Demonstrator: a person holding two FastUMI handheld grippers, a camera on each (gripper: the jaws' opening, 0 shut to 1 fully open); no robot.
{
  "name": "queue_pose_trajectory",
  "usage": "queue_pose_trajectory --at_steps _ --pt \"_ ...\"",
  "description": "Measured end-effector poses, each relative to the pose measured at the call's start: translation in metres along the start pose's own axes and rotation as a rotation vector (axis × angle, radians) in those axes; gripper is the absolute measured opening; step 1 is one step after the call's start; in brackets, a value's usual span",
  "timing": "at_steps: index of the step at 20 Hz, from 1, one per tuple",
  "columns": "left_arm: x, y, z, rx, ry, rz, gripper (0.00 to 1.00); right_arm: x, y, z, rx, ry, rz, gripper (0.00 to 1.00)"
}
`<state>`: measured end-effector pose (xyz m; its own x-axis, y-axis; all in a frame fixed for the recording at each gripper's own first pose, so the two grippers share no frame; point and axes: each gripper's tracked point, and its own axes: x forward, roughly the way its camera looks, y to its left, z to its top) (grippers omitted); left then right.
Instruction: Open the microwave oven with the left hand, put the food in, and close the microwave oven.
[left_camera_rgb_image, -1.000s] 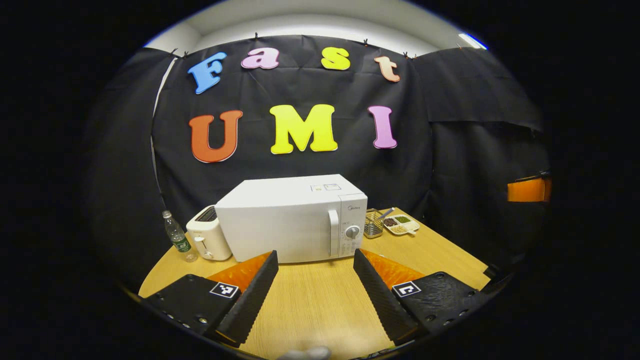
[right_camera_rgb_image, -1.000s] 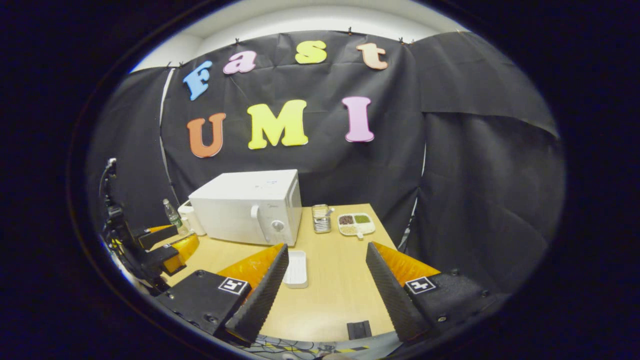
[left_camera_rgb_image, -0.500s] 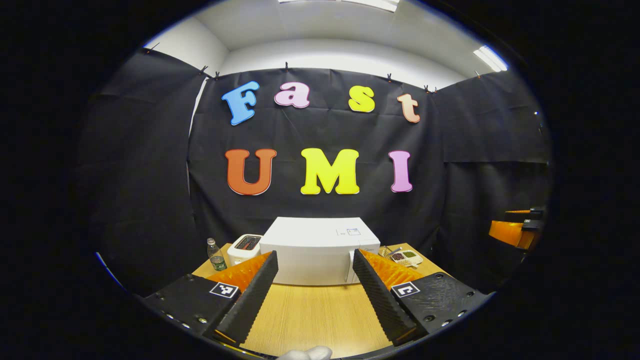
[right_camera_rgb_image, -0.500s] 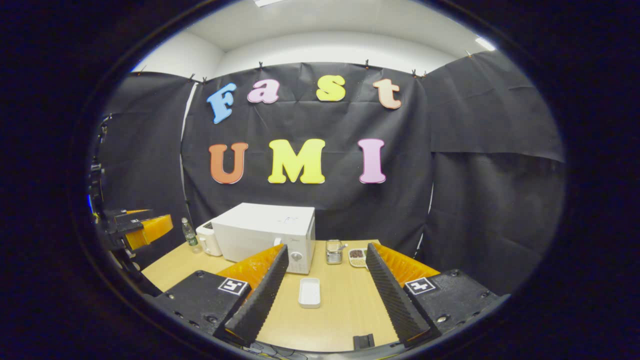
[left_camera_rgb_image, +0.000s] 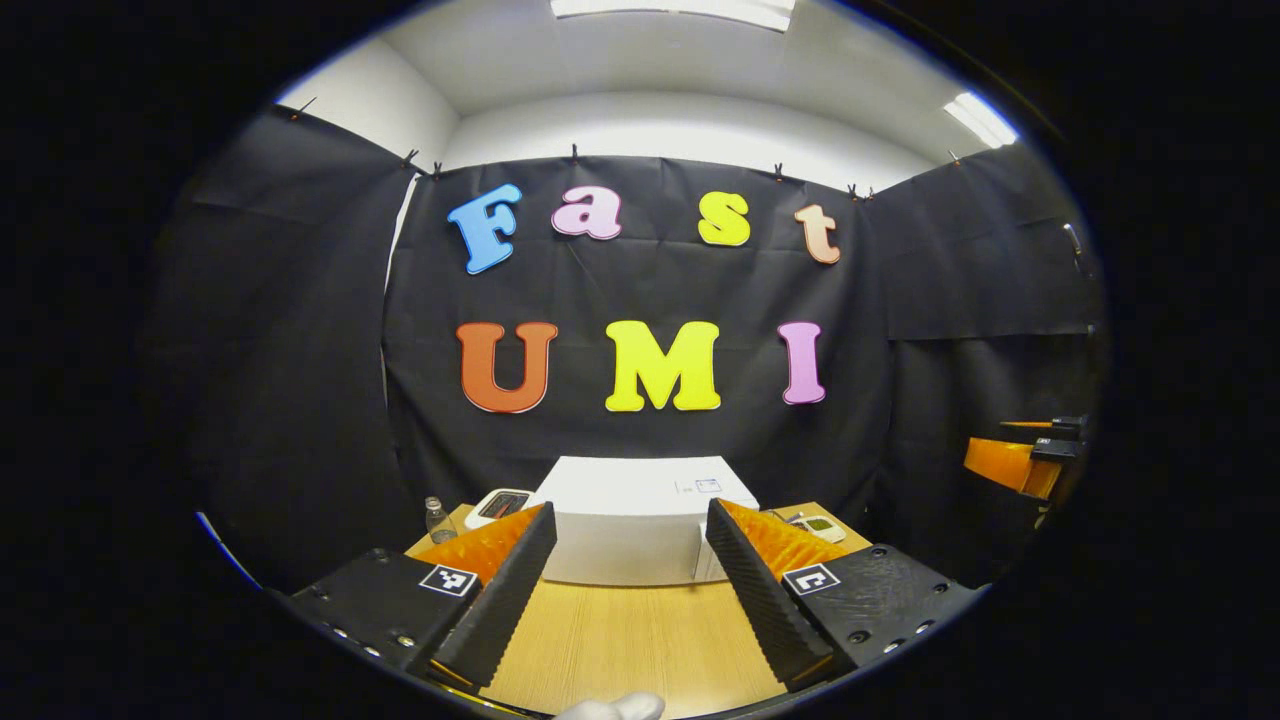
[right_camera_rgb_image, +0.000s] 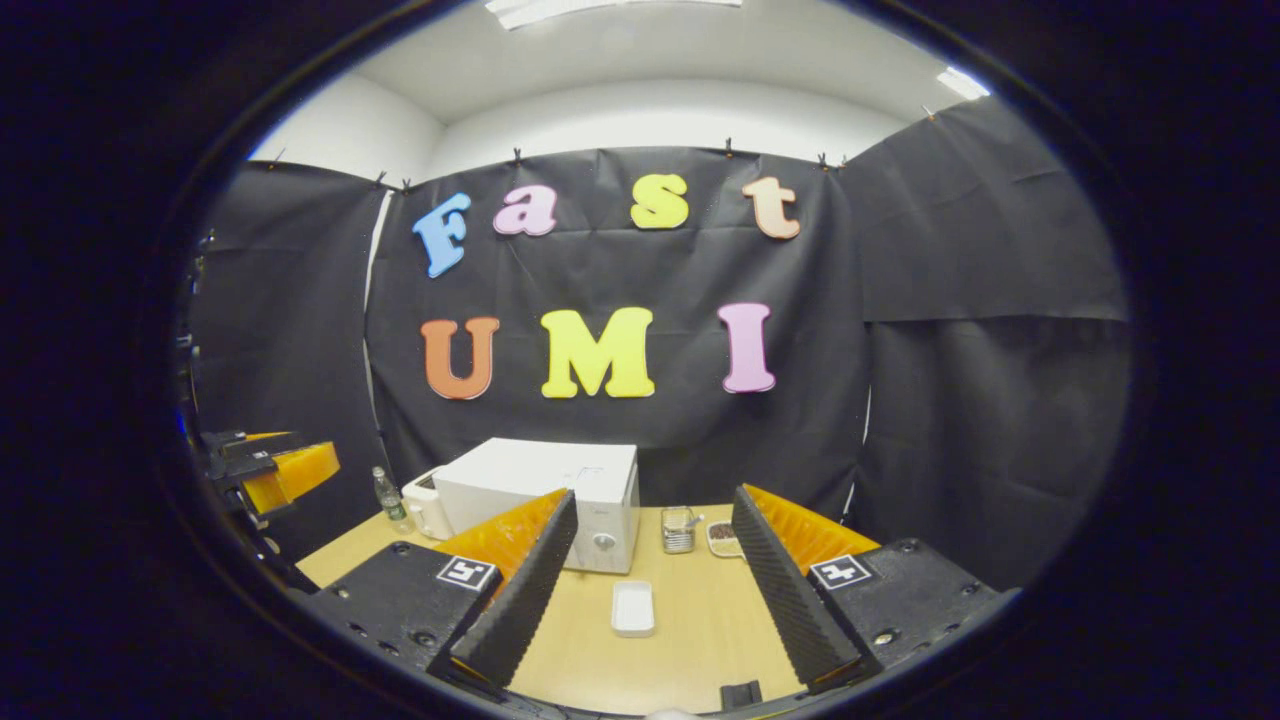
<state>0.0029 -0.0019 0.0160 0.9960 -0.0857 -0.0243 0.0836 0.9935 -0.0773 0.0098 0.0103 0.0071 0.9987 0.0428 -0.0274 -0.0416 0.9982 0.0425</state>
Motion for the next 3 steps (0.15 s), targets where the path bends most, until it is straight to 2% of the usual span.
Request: queue_pose_trajectory --at_steps 2,3 --pt "-0.0013 -0.0005 0.0036 -0.003 -0.007 -0.002 0.87 -0.0003 -0.0004 0.0005 0.001 0.001 -0.001 0.99" --pt "-0.0029 -0.0019 0.0055 -0.005 -0.016 -0.004 0.87 0.0 -0.0014 0.0015 0.005 -0.002 -0.003 0.91"
